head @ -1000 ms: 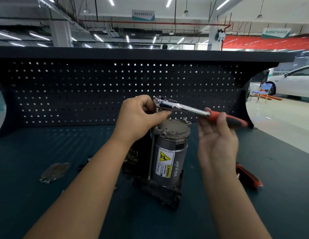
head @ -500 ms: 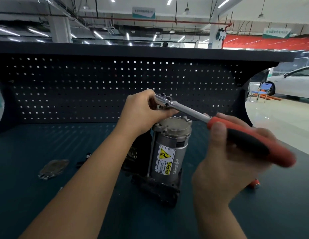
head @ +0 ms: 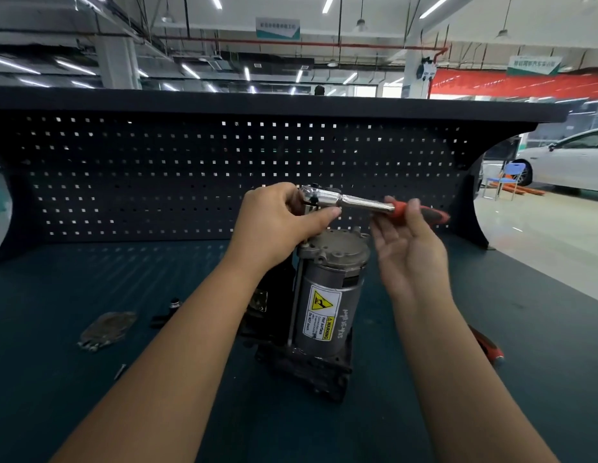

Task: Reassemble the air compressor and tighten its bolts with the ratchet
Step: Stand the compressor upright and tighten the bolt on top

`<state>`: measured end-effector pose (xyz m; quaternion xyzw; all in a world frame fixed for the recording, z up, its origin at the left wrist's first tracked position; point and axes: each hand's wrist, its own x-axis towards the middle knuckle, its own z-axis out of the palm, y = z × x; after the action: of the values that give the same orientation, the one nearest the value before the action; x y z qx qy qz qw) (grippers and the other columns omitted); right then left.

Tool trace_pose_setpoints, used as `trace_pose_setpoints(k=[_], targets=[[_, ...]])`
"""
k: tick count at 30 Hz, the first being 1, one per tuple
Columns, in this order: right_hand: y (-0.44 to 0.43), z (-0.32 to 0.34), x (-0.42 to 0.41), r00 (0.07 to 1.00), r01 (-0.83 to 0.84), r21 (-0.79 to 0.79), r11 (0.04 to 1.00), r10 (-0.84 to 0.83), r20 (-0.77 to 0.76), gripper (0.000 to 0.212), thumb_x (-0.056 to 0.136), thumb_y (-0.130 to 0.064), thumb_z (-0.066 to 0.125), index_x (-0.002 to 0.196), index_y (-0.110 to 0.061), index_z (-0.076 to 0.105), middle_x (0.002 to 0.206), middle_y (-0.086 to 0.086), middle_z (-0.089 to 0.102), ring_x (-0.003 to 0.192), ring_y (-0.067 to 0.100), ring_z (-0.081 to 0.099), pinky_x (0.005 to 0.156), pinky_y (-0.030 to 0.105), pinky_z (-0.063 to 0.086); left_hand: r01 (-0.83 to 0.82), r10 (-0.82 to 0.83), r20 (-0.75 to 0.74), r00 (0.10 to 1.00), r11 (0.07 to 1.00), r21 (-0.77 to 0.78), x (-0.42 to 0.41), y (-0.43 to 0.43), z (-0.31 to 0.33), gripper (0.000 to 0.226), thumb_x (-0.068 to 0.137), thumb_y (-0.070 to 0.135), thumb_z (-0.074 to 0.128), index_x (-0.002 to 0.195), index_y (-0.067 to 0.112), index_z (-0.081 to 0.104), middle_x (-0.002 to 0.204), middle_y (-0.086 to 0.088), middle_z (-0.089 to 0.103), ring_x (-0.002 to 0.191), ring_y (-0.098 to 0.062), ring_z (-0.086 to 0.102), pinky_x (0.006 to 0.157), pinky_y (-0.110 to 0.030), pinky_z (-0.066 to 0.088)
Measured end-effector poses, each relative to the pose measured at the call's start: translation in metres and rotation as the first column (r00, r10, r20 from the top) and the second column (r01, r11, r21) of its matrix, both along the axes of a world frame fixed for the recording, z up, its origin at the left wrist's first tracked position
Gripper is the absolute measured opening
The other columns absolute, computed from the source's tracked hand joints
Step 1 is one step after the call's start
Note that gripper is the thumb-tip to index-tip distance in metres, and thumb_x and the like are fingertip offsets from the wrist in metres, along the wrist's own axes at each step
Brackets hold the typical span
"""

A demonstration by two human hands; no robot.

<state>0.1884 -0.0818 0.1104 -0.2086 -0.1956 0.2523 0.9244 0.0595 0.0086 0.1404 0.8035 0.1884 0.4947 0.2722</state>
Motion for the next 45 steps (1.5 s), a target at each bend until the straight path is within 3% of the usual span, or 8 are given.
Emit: trace_pose_setpoints(k=[5, 10, 14, 20, 26, 33, 40, 45], targets=[[-0.036, -0.014, -0.039, 0.891, 0.417, 0.176, 0.892, -0.439, 0.114, 0.026, 0.090, -0.009, 0.059, 0.109, -0.013, 0.042, 0.092, -0.002, 0.074, 0.100, 0.017, 0.068, 0.086, 0.035, 0.055, 0.042, -0.042, 0.003, 0.999, 0.998, -0.035, 0.001, -0.006, 0.003, 0.079, 0.041, 0.066, 0.071, 0.086, 0.002, 0.068, 0.074, -0.004, 0.072, 0.067, -0.011, 0.070, 0.067, -0.037, 0.058], [-0.038, -0.026, -0.073, 0.681, 0.622, 0.338, 0.706, -0.701, 0.212, 0.037, 0.081, -0.012, 0.063, 0.106, -0.019, 0.036, 0.102, -0.007, 0.066, 0.102, 0.018, 0.065, 0.094, 0.040, 0.050, 0.034, -0.035, -0.012, 0.999, 0.998, -0.048, 0.000, -0.003, 0.004, 0.058, 0.045, 0.055, 0.079, 0.084, 0.013, 0.072, 0.074, 0.003, 0.072, 0.070, -0.009, 0.068, 0.067, -0.032, 0.057], [-0.028, -0.021, -0.040, 0.856, 0.497, 0.197, 0.845, -0.515, 0.047, 0.030, 0.089, -0.017, 0.062, 0.113, -0.021, 0.045, 0.111, -0.001, 0.061, 0.105, 0.015, 0.066, 0.094, 0.040, 0.052, 0.018, -0.019, -0.015, 1.000, 0.999, -0.044, -0.002, -0.002, 0.001, 0.053, 0.056, 0.048, 0.079, 0.079, 0.003, 0.067, 0.067, -0.002, 0.071, 0.069, -0.018, 0.070, 0.070, -0.040, 0.057], [-0.002, 0.001, 0.003, 0.983, -0.151, -0.015, 0.988, 0.149, -0.106, 0.019, 0.101, -0.019, 0.044, 0.102, -0.003, 0.054, 0.092, 0.012, 0.071, 0.091, 0.024, 0.069, 0.084, 0.038, 0.051, 0.008, -0.009, -0.017, 1.000, 1.000, -0.015, -0.002, -0.002, -0.002, 0.036, 0.074, 0.033, 0.075, 0.075, -0.001, 0.063, 0.067, -0.005, 0.071, 0.070, -0.022, 0.070, 0.069, -0.042, 0.057], [-0.026, -0.009, -0.015, 0.980, 0.196, 0.103, 0.975, -0.200, 0.024, 0.010, 0.098, -0.011, 0.050, 0.108, -0.008, 0.052, 0.093, 0.007, 0.070, 0.092, 0.022, 0.071, 0.079, 0.033, 0.057, -0.013, 0.013, -0.019, 1.000, 1.000, 0.028, 0.002, -0.002, -0.001, 0.029, 0.074, 0.033, 0.071, 0.077, 0.005, 0.066, 0.068, -0.005, 0.071, 0.071, -0.021, 0.069, 0.063, -0.033, 0.054], [-0.044, -0.020, -0.070, 0.788, 0.560, 0.246, 0.791, -0.600, 0.139, 0.032, 0.085, -0.006, 0.063, 0.104, -0.018, 0.041, 0.098, -0.002, 0.068, 0.102, 0.017, 0.066, 0.094, 0.040, 0.051, -0.028, 0.029, -0.034, 0.999, 0.999, 0.024, 0.002, 0.000, -0.001, 0.012, 0.072, 0.024, 0.073, 0.075, 0.013, 0.070, 0.064, 0.004, 0.070, 0.065, -0.006, 0.066, 0.056, -0.015, 0.050], [-0.018, -0.014, -0.009, 0.984, 0.176, 0.087, 0.980, -0.177, 0.003, 0.005, 0.098, -0.012, 0.050, 0.103, -0.009, 0.050, 0.086, 0.003, 0.072, 0.088, 0.019, 0.071, 0.080, 0.034, 0.057, -0.023, 0.023, 0.009, 1.000, 0.999, 0.028, -0.001, -0.005, -0.006, 0.032, 0.075, 0.030, 0.074, 0.066, 0.002, 0.060, 0.062, -0.004, 0.069, 0.067, -0.020, 0.069, 0.063, -0.035, 0.056], [0.002, -0.001, 0.004, 0.999, -0.041, 0.000, 0.999, 0.041, 0.004, 0.011, 0.100, -0.015, 0.046, 0.103, -0.006, 0.052, 0.090, 0.010, 0.071, 0.083, 0.021, 0.071, 0.083, 0.037, 0.054, -0.034, 0.034, -0.027, 0.999, 0.999, 0.023, 0.002, -0.005, -0.002, 0.026, 0.077, 0.031, 0.071, 0.076, 0.006, 0.067, 0.066, -0.001, 0.071, 0.067, -0.013, 0.068, 0.062, -0.026, 0.052]])
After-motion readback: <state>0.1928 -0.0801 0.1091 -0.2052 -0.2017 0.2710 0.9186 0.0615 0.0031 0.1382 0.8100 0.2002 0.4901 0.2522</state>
